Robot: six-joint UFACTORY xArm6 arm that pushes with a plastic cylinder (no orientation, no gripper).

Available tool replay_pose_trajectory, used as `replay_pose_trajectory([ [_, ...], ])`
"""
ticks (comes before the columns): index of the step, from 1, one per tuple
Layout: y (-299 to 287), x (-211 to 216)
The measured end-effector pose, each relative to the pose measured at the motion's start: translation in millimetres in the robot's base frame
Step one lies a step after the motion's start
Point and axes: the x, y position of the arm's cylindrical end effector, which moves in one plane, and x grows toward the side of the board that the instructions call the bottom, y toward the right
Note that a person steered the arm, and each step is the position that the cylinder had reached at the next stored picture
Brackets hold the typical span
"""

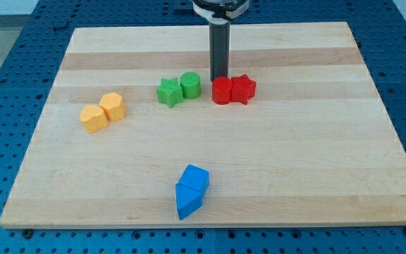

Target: Slide the red circle closer to green circle

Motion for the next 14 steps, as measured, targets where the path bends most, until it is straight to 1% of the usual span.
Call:
replay_pose_trajectory([
  [1, 8.3, 1.4],
  [2, 30.7, -9.8],
  [3, 46.9, -9.2],
  [4, 95.2, 15.0],
  [5, 130.1, 44.3],
  [6, 123.8, 65.8],
  [7, 107.8, 69.2],
  [10, 38.1, 69.0],
  [11, 35.4, 63.8],
  [13, -0.5, 57.1],
  [14, -3.4, 55.7],
])
